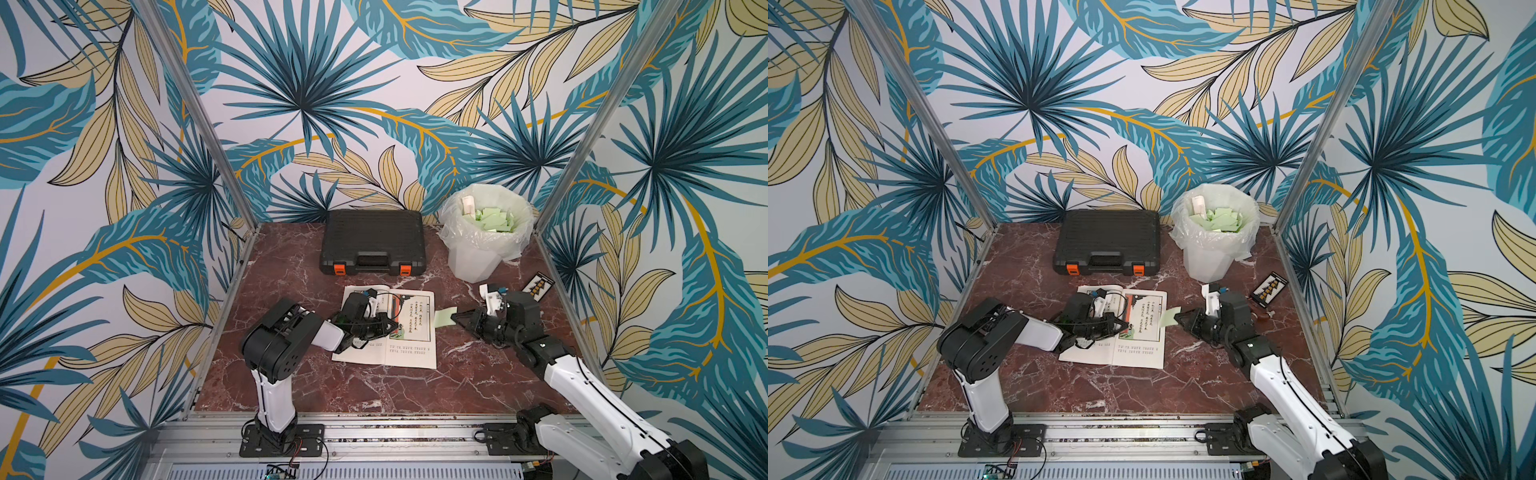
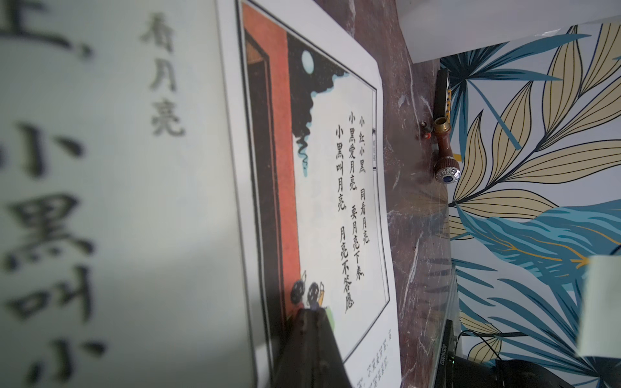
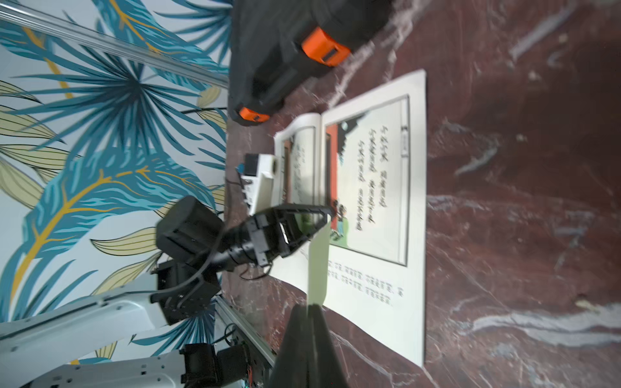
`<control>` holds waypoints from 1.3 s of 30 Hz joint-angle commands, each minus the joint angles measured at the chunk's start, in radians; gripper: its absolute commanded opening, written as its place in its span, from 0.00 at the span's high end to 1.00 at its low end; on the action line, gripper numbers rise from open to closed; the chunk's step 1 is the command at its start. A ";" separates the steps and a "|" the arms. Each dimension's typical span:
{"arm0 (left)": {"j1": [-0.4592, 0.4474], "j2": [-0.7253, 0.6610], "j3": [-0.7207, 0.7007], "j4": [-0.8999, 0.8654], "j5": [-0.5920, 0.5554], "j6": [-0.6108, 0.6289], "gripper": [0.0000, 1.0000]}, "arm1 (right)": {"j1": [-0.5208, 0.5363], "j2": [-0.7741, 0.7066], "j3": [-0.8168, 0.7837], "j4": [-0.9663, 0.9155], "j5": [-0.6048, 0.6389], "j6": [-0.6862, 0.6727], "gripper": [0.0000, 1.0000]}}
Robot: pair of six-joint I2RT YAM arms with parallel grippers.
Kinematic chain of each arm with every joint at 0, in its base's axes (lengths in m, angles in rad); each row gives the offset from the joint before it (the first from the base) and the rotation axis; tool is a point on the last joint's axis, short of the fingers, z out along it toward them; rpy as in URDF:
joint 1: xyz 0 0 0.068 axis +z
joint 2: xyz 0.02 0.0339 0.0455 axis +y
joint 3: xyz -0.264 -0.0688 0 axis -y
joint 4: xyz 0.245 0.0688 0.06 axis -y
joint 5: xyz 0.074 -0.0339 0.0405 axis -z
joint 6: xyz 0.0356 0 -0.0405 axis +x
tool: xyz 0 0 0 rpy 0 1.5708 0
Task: Peel off the used sticky note
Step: Tear off the note from the book, then place the note in the trash bin.
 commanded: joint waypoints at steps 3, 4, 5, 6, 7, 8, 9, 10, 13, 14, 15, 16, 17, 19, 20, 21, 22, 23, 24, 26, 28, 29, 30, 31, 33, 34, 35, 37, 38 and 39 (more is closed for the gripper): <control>0.008 0.100 -0.045 -0.220 -0.161 0.053 1.00 | -0.051 0.035 0.212 -0.137 -0.061 -0.039 1.00; 0.006 0.101 -0.046 -0.220 -0.160 0.052 1.00 | -0.062 0.052 0.263 -0.151 -0.063 -0.045 1.00; 0.007 0.102 -0.045 -0.222 -0.161 0.052 1.00 | -0.075 0.077 0.320 -0.166 -0.066 -0.053 1.00; 0.006 0.102 -0.045 -0.222 -0.160 0.053 1.00 | -0.087 0.101 0.372 -0.178 -0.067 -0.061 1.00; 0.006 0.102 -0.044 -0.222 -0.160 0.052 1.00 | -0.101 0.124 0.407 -0.192 -0.069 -0.072 1.00; 0.006 0.102 -0.044 -0.223 -0.161 0.053 1.00 | -0.115 0.147 0.462 -0.203 -0.071 -0.078 1.00; 0.006 0.103 -0.043 -0.224 -0.160 0.053 1.00 | -0.130 0.178 0.508 -0.212 -0.071 -0.079 1.00; 0.006 0.103 -0.042 -0.225 -0.161 0.054 1.00 | -0.146 0.207 0.553 -0.216 -0.074 -0.081 1.00; 0.006 0.106 -0.040 -0.227 -0.160 0.055 1.00 | -0.204 0.296 0.707 -0.246 -0.078 -0.084 1.00; 0.006 0.105 -0.039 -0.227 -0.159 0.056 1.00 | -0.220 0.327 0.747 -0.249 -0.078 -0.082 1.00; 0.007 0.106 -0.040 -0.225 -0.159 0.055 1.00 | -0.235 0.354 0.791 -0.252 -0.075 -0.079 1.00; 0.007 0.105 -0.041 -0.223 -0.159 0.055 1.00 | -0.248 0.378 0.830 -0.258 -0.069 -0.078 1.00; 0.007 0.105 -0.042 -0.222 -0.158 0.055 1.00 | -0.259 0.403 0.874 -0.265 -0.062 -0.076 1.00; 0.006 0.105 -0.043 -0.220 -0.159 0.055 1.00 | -0.282 0.470 0.960 -0.294 -0.048 -0.077 1.00; 0.006 0.106 -0.044 -0.219 -0.159 0.055 1.00 | -0.293 0.503 0.999 -0.311 -0.042 -0.079 1.00; 0.007 0.104 -0.045 -0.218 -0.159 0.056 1.00 | -0.302 0.532 1.040 -0.331 -0.031 -0.086 1.00; 0.006 0.104 -0.045 -0.216 -0.158 0.056 1.00 | -0.309 0.561 1.075 -0.351 -0.010 -0.097 1.00; 0.006 0.104 -0.046 -0.215 -0.158 0.055 1.00 | -0.315 0.587 1.109 -0.374 0.010 -0.111 1.00; 0.006 0.104 -0.047 -0.214 -0.159 0.054 1.00 | -0.320 0.616 1.145 -0.398 0.029 -0.126 1.00; 0.007 0.104 -0.048 -0.213 -0.159 0.054 1.00 | -0.329 0.684 1.224 -0.460 0.058 -0.159 1.00; 0.006 0.104 -0.048 -0.210 -0.159 0.054 1.00 | -0.334 0.751 1.301 -0.518 0.091 -0.193 1.00; 0.007 0.104 -0.048 -0.210 -0.158 0.053 1.00 | -0.337 0.782 1.340 -0.555 0.102 -0.207 1.00; 0.006 0.104 -0.048 -0.210 -0.160 0.054 1.00 | -0.340 0.812 1.378 -0.588 0.112 -0.217 1.00; 0.009 0.104 -0.049 -0.209 -0.159 0.053 1.00 | -0.342 0.841 1.413 -0.620 0.120 -0.232 1.00; 0.008 0.104 -0.051 -0.205 -0.160 0.052 1.00 | -0.343 0.891 1.483 -0.667 0.145 -0.255 0.97; 0.006 0.104 -0.051 -0.205 -0.159 0.052 1.00 | -0.342 0.913 1.511 -0.691 0.155 -0.265 0.95; 0.007 0.104 -0.051 -0.204 -0.159 0.052 1.00 | -0.343 0.933 1.539 -0.717 0.165 -0.272 0.90; 0.008 0.104 -0.051 -0.204 -0.159 0.052 1.00 | -0.343 0.961 1.584 -0.753 0.179 -0.287 0.82; 0.008 0.104 -0.051 -0.204 -0.159 0.052 1.00 | -0.343 0.970 1.597 -0.765 0.181 -0.292 0.80; 0.007 0.103 -0.052 -0.204 -0.159 0.051 1.00 | -0.343 0.973 1.607 -0.774 0.184 -0.298 0.77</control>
